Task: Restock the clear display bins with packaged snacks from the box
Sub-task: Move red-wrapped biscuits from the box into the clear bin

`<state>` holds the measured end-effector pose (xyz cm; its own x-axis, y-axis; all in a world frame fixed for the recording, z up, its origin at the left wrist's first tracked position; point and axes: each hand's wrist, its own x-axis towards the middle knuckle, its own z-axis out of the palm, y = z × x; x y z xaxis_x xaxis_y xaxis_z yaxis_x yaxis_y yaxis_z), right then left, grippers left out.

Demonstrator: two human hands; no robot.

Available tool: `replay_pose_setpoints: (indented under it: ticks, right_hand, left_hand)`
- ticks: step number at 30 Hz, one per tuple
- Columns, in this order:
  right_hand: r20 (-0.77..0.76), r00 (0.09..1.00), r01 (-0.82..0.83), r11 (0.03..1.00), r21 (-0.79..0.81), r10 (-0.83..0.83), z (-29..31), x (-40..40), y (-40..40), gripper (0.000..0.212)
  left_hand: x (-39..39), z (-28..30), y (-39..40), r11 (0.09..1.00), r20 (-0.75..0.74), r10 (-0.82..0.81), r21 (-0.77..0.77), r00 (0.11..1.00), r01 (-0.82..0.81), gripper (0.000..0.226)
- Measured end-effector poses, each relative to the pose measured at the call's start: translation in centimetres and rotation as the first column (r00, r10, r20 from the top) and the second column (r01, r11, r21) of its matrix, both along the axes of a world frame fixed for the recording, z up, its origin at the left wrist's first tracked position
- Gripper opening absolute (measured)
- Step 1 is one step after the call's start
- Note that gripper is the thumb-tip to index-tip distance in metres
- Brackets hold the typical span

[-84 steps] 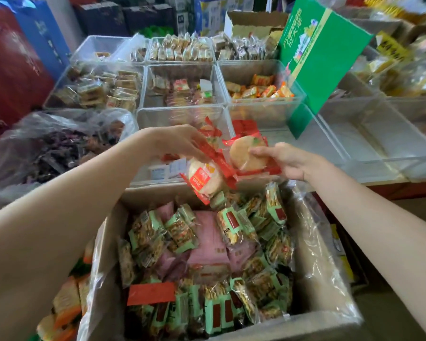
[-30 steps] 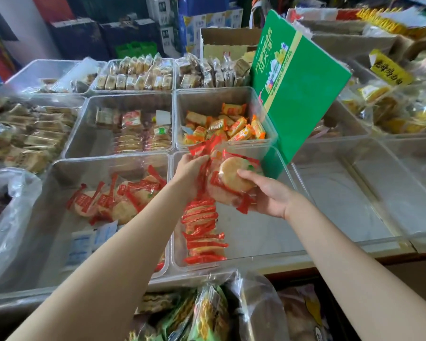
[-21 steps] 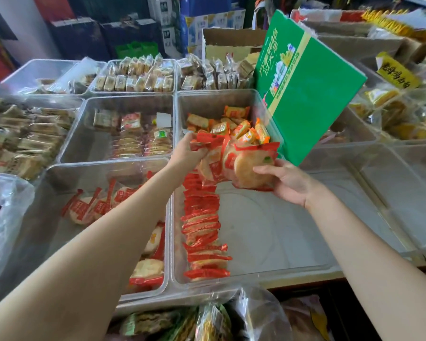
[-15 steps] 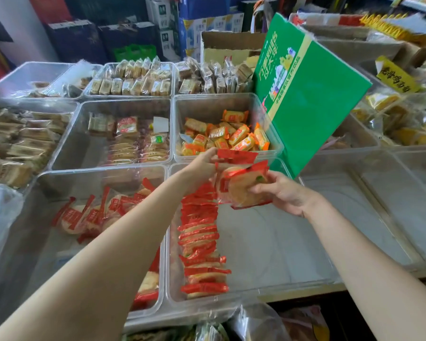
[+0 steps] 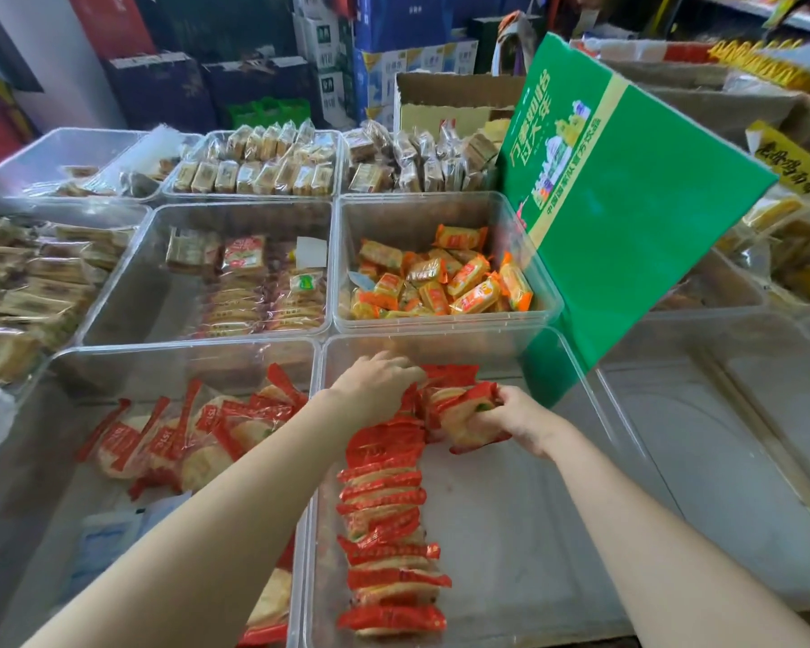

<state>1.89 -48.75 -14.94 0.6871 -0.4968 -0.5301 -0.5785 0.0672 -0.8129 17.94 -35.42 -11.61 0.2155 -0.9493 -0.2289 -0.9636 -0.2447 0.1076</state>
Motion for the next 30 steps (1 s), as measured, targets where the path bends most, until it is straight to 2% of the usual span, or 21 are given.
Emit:
replay_pose_setpoints:
  ticks: [2, 5, 7, 9, 10, 12, 16, 19, 22, 24, 27, 29, 30]
  right_hand:
    - [0.023, 0.998, 0.053, 0.997, 0.062, -0.054, -0.5, 0.3, -0.1, 0.024]
    - [0.045, 0.995, 0.082, 0.987, 0.135, -0.089, -0.8, 0.4, 0.2, 0.028]
    - [0.042, 0.998, 0.038, 0.993, 0.115, -0.043, -0.8, 0.2, 0.5, 0.04]
    - [0.031, 0.999, -0.013, 0.996, 0.089, 0.011, -0.4, -0.1, 0.4, 0.057]
    - [0.028, 0.999, -0.03, 0.994, 0.107, 0.027, -0.2, -0.3, 0.2, 0.055]
    - [-0.006, 0.998, -0.057, 0.991, 0.125, 0.058, 0.3, -0.9, -0.3, 0.035]
    - [-0.129, 0.99, -0.05, 0.999, 0.014, 0.052, 1.0, -2.4, -1.5, 0.044]
    - [-0.117, 0.991, 0.06, 0.998, 0.025, -0.057, 0.4, -2.6, -0.9, 0.042]
    - [-0.099, 0.99, 0.103, 0.993, 0.048, -0.098, -0.8, -1.3, 0.6, 0.04]
    - [-0.102, 0.984, 0.145, 0.989, -0.025, -0.147, -1.5, 0.1, 1.6, 0.045]
    - [-0.08, 0.98, 0.157, 0.96, -0.233, -0.18, -2.0, 1.1, 2.3, 0.038]
    - [-0.067, 0.984, 0.134, 0.938, -0.319, -0.163, -1.6, 0.4, 2.1, 0.031]
    - [-0.073, 0.985, 0.126, 0.942, -0.312, -0.156, -1.4, 0.0, 1.7, 0.031]
  left_hand:
    - [-0.1, -0.8, 0.3, 0.998, -0.004, -0.023, 0.059, 1.0, 0.023, 0.054]
    - [-0.6, -0.9, 0.1, 0.999, 0.071, -0.024, -0.038, 0.997, 0.027, 0.054]
    - [-1.2, -0.8, -0.2, 0.988, 0.099, -0.093, -0.116, 0.991, 0.104, 0.056]
    - [-1.8, -0.8, -0.7, 0.985, 0.019, -0.117, -0.129, 0.993, 0.118, 0.06]
    - [-2.0, -0.8, -1.0, 0.989, -0.029, -0.105, -0.11, 0.994, 0.102, 0.062]
    - [-2.3, -1.0, -1.3, 0.994, -0.063, -0.096, -0.051, 0.993, 0.093, 0.061]
    - [-1.8, -1.4, -1.4, 0.989, -0.006, -0.145, 0.016, 0.989, 0.146, 0.052]
    - [-2.0, -1.4, -1.2, 0.995, -0.048, -0.098, -0.028, 0.994, 0.097, 0.053]
    - [-1.9, -1.2, -1.0, 0.988, -0.085, -0.023, -0.155, 0.996, 0.01, 0.051]
    - [-1.8, -1.1, -0.7, 0.973, -0.015, -0.061, -0.222, 0.998, 0.056, 0.042]
    - [-2.4, -1.5, -0.2, 0.976, 0.022, -0.159, -0.151, 0.987, 0.16, 0.045]
    - [-2.8, -1.9, -0.2, 0.989, -0.002, -0.104, -0.104, 0.995, 0.103, 0.05]
    - [-2.9, -2.0, -0.3, 0.994, -0.021, -0.063, -0.095, 0.998, 0.06, 0.048]
